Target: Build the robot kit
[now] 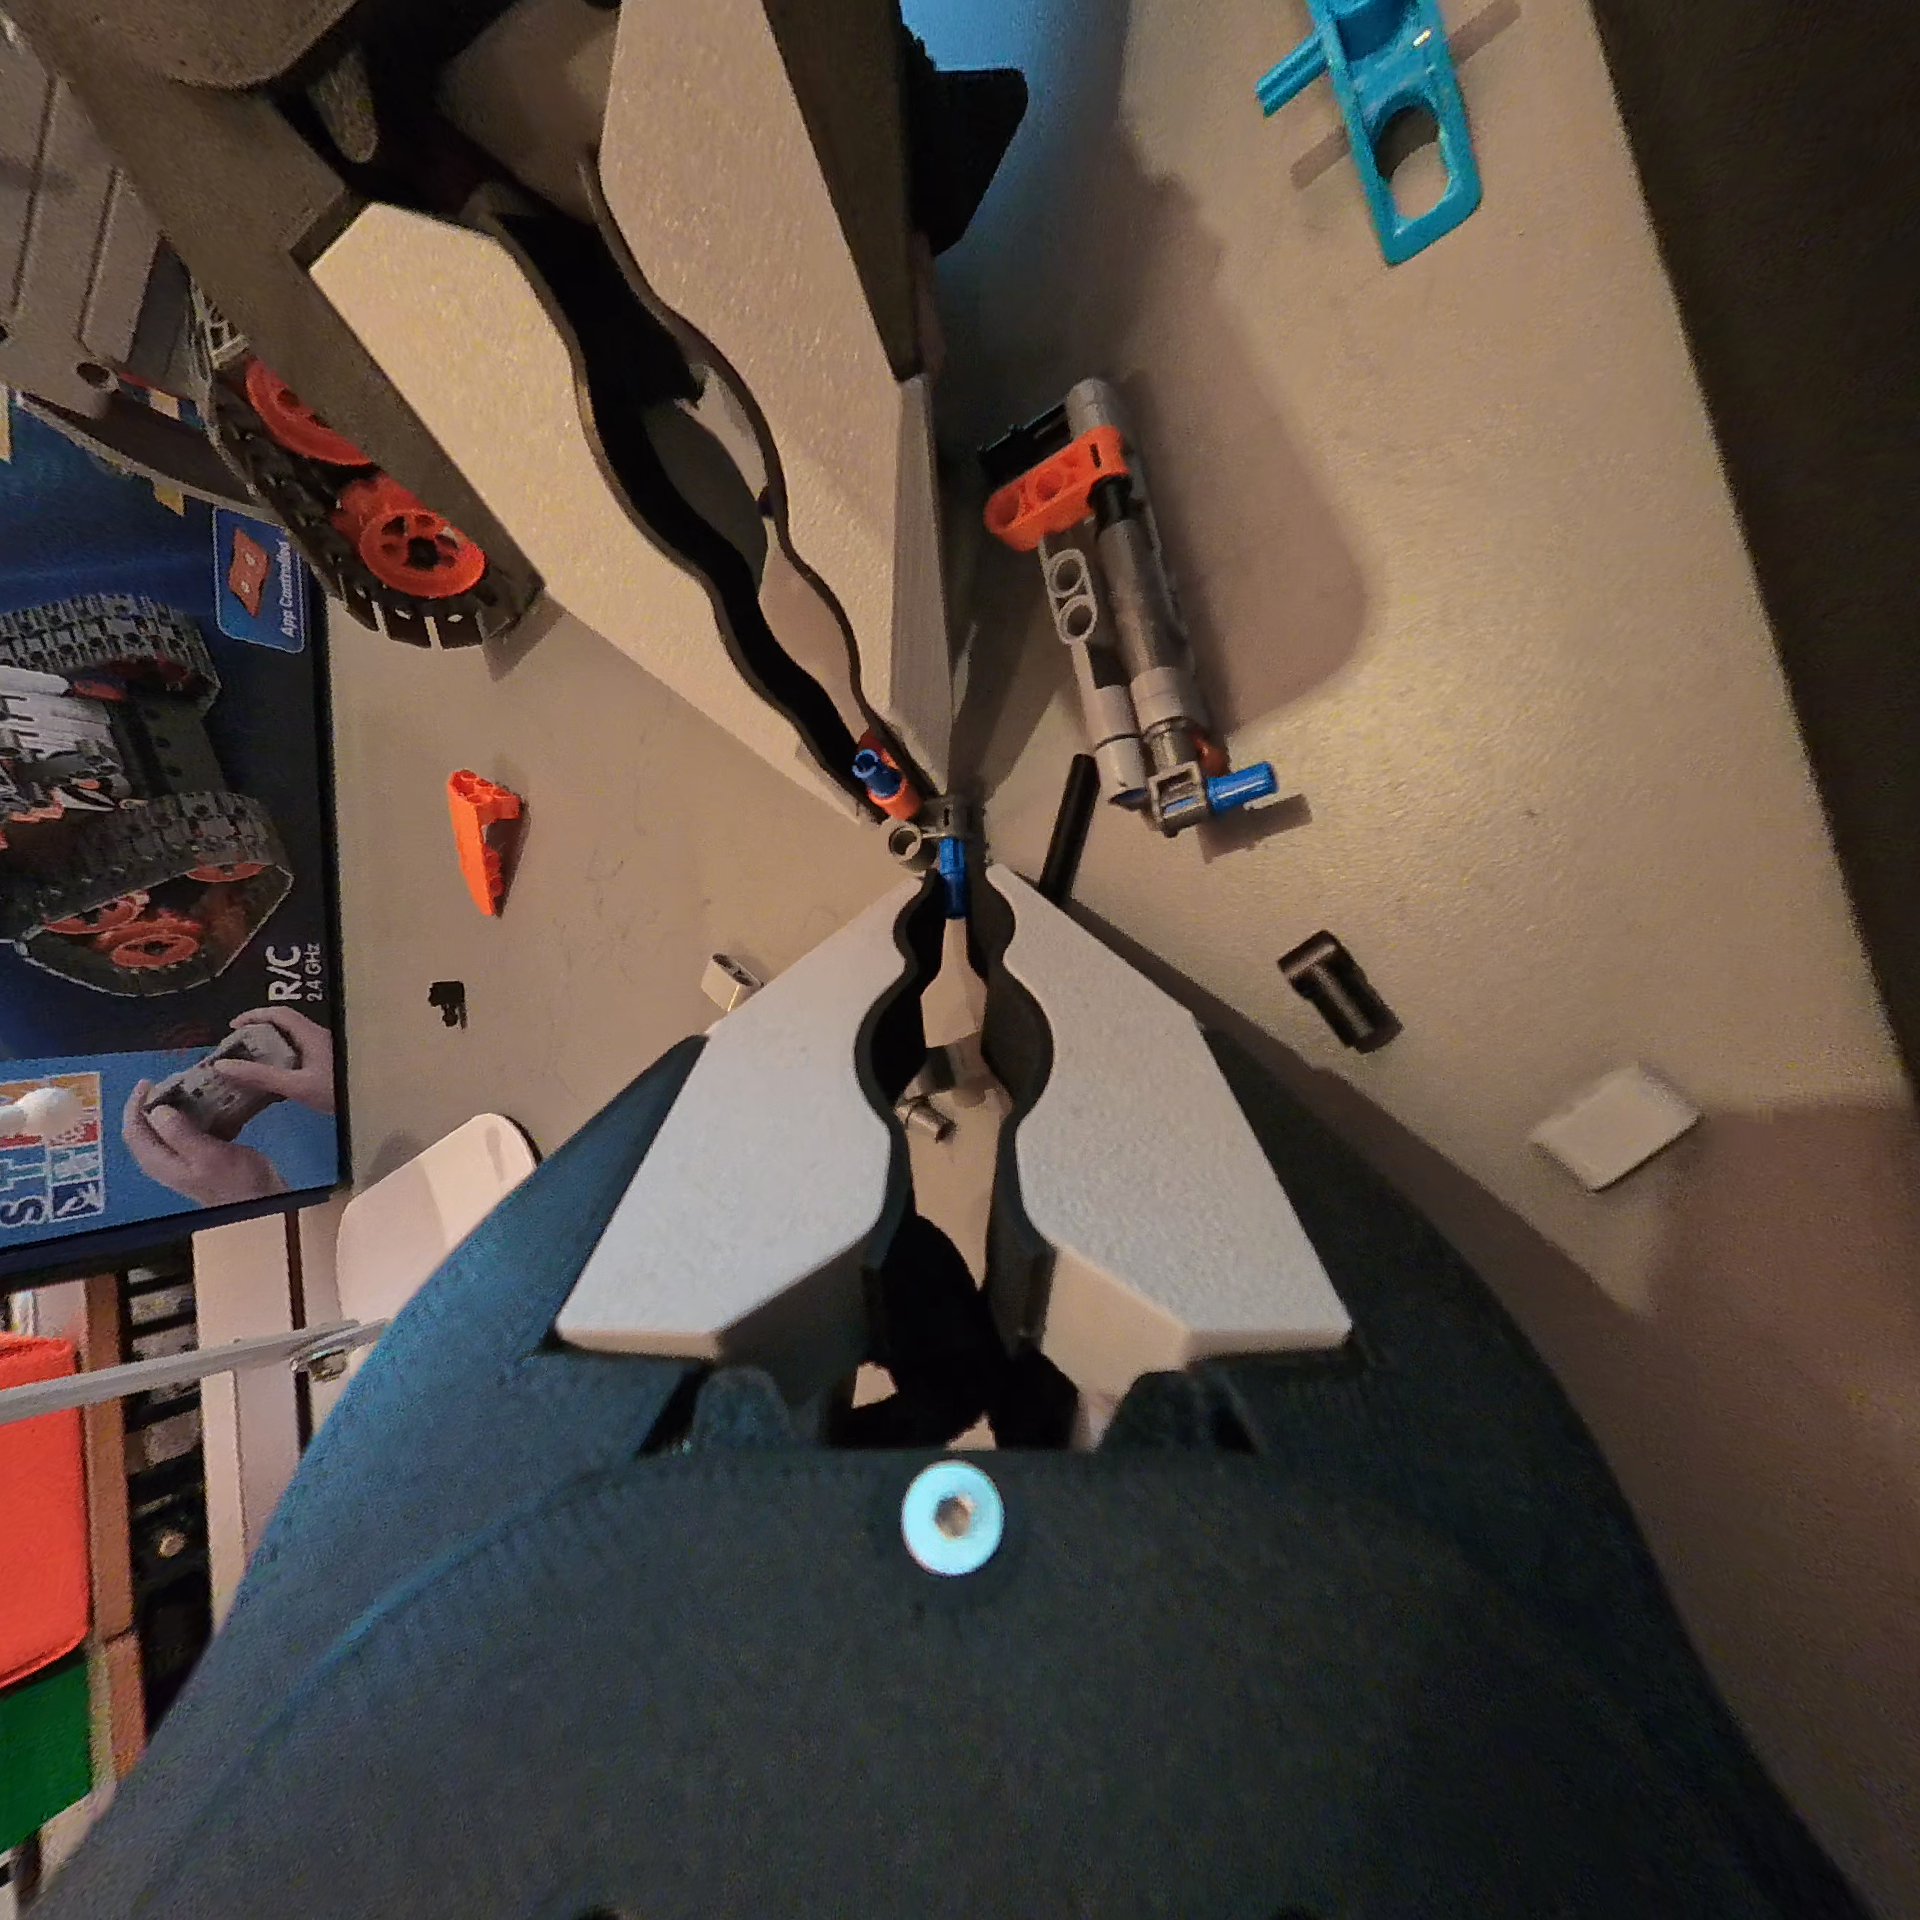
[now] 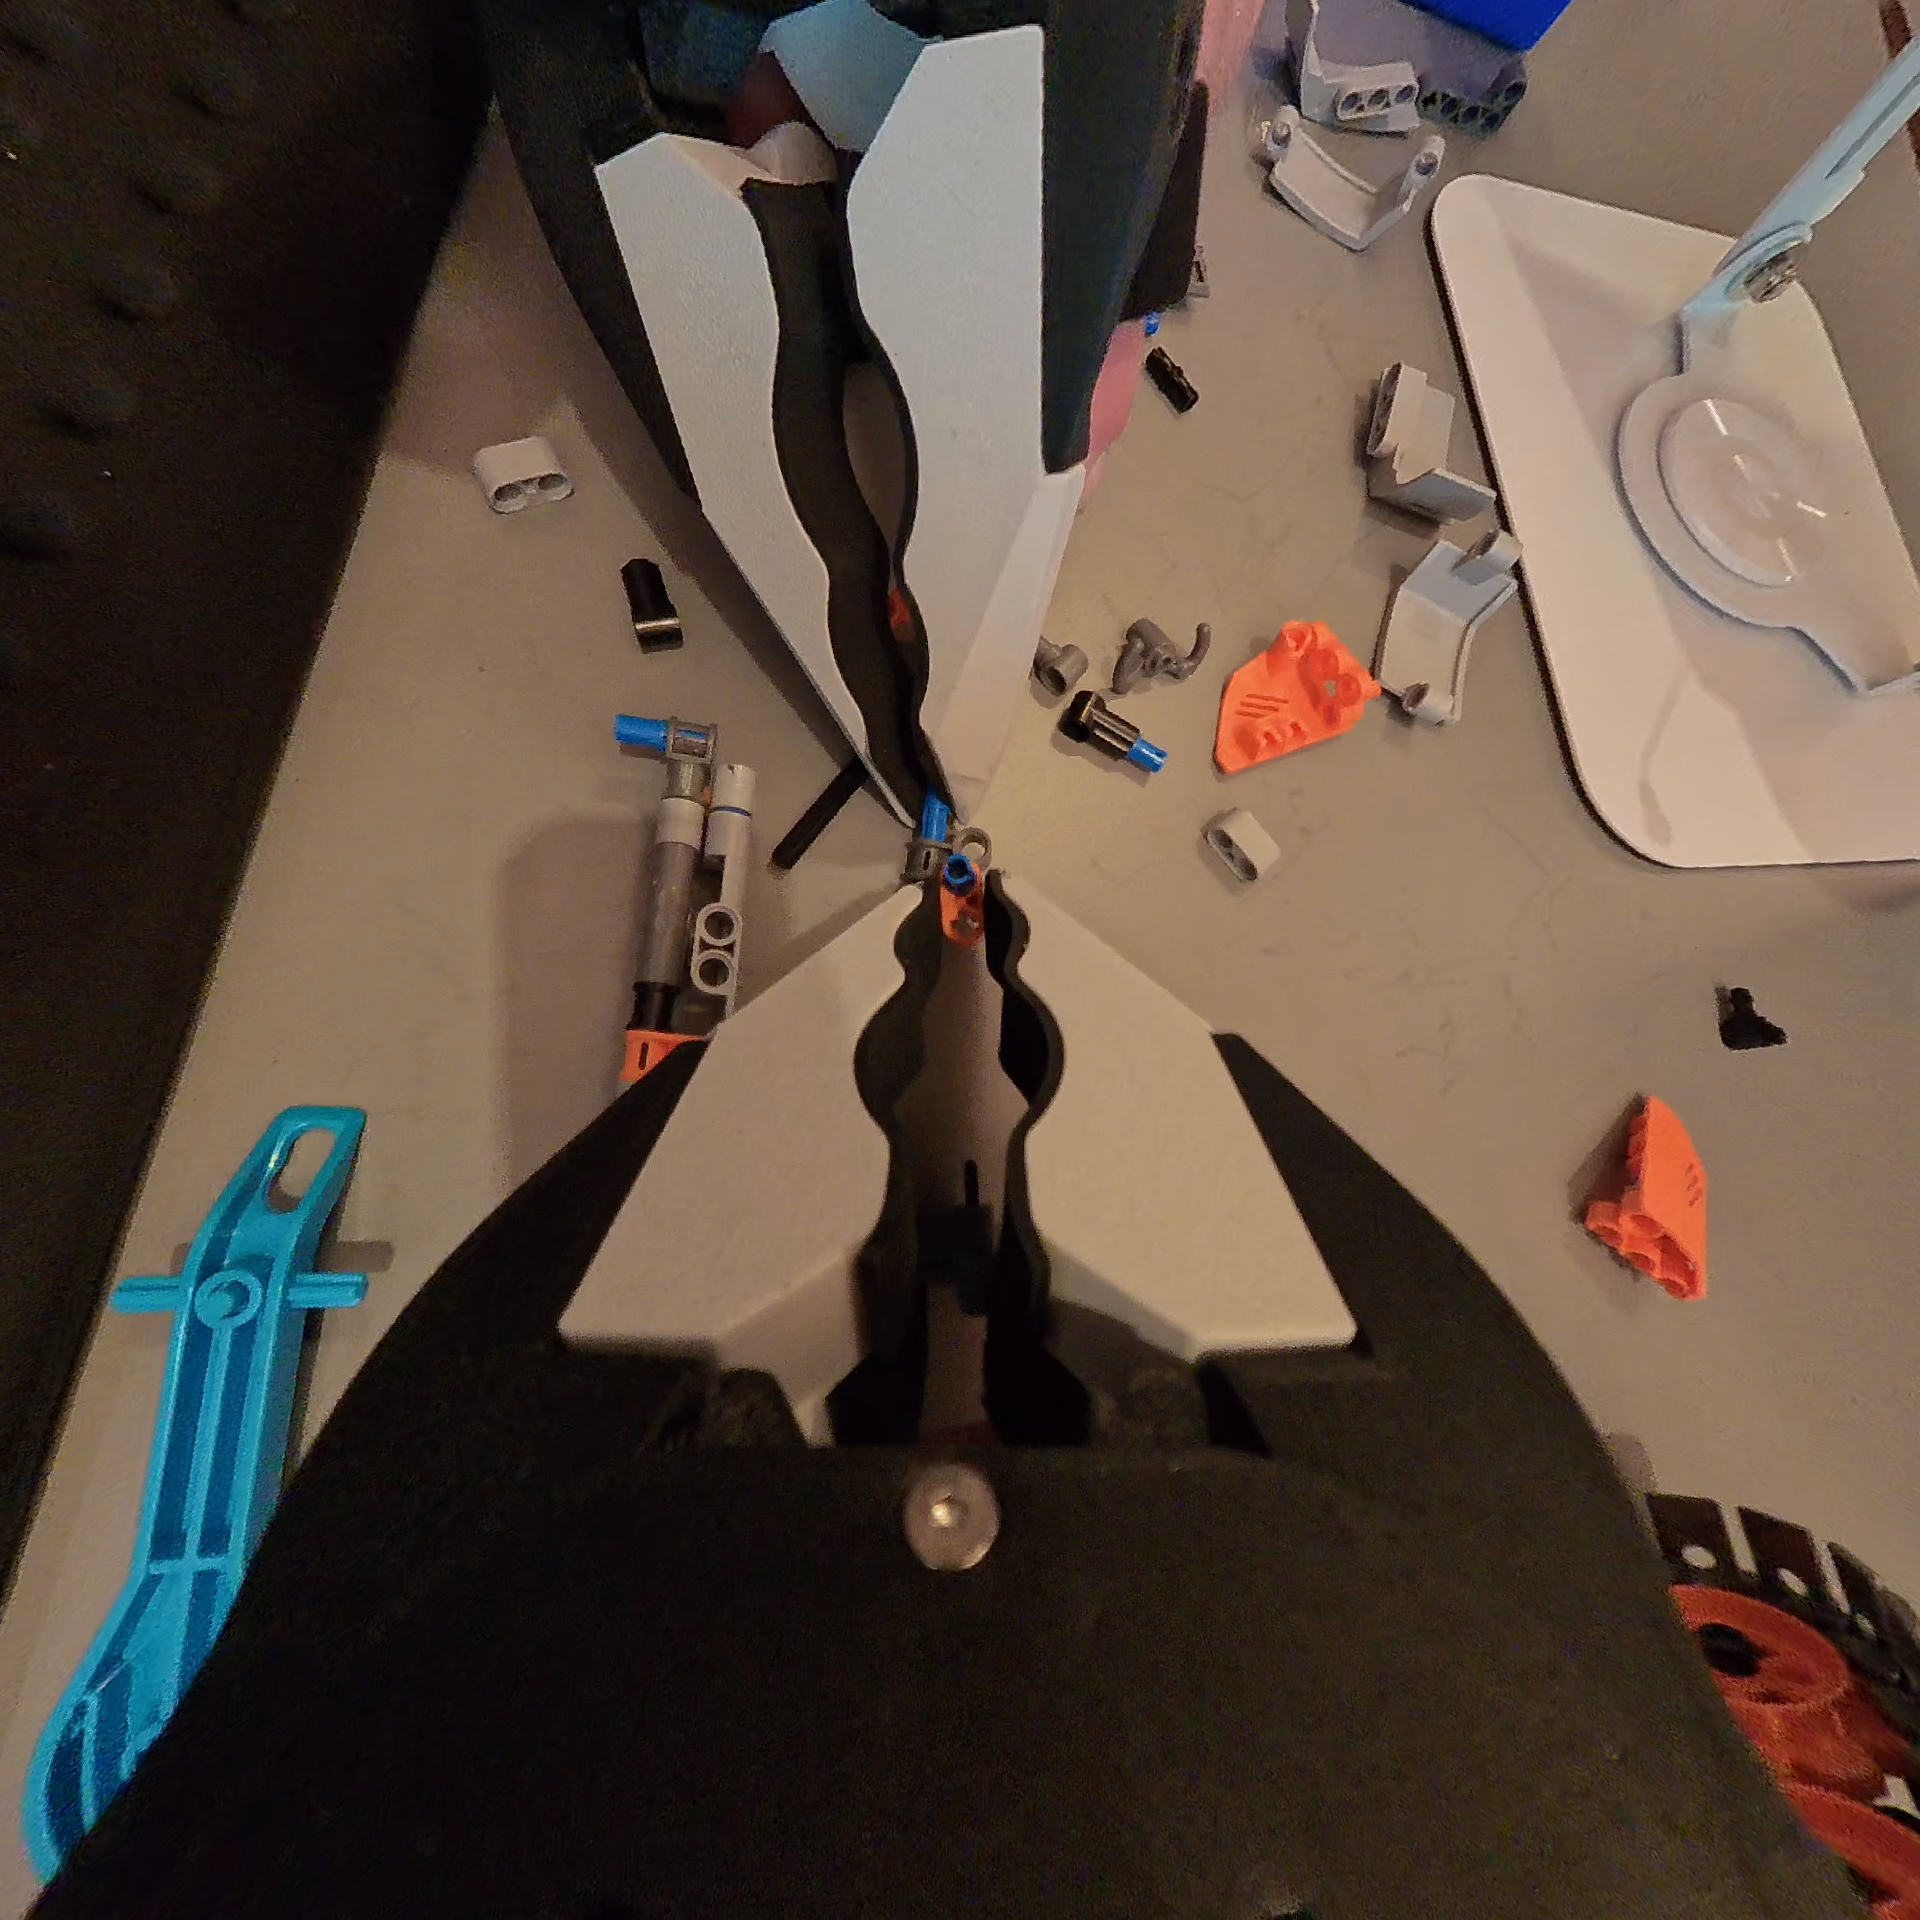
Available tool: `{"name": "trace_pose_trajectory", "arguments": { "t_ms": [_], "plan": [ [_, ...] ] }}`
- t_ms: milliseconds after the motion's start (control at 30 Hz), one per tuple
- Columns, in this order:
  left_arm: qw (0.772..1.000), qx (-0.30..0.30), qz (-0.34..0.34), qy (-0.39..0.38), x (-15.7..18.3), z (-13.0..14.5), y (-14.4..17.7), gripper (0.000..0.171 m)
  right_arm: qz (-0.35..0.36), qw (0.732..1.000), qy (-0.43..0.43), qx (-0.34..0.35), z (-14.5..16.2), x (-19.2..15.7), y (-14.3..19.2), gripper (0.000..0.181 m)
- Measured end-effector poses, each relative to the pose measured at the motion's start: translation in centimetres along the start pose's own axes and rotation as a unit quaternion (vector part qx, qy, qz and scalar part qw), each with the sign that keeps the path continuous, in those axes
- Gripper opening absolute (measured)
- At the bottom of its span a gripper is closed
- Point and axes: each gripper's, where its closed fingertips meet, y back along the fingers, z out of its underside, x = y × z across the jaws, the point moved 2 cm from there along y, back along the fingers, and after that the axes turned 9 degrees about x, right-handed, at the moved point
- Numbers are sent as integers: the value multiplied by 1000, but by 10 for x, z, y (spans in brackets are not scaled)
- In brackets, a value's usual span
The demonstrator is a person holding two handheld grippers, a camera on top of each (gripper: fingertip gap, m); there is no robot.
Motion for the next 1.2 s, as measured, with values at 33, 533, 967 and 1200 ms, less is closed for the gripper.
{"name": "trace_pose_trajectory", "arguments": {
  "t_ms": [33, 533, 967, 1200],
  "plan": [
    [1000, 6, 1, 5, 0, 0, 0, 2, -1, 1000, -2, 1, 0, 0, 0, 5],
    [995, 87, 20, 40, 1, -5, -4, 1, -32, 998, -53, 19, 2, -2, 5, 5],
    [995, 91, 31, 41, 2, -7, -5, 1, -23, 999, -42, 14, 6, -2, 3, 4],
    [995, 82, 25, 41, 2, -7, -5, 1, -18, 999, -39, 13, 5, -2, 2, 4]
  ]
}}
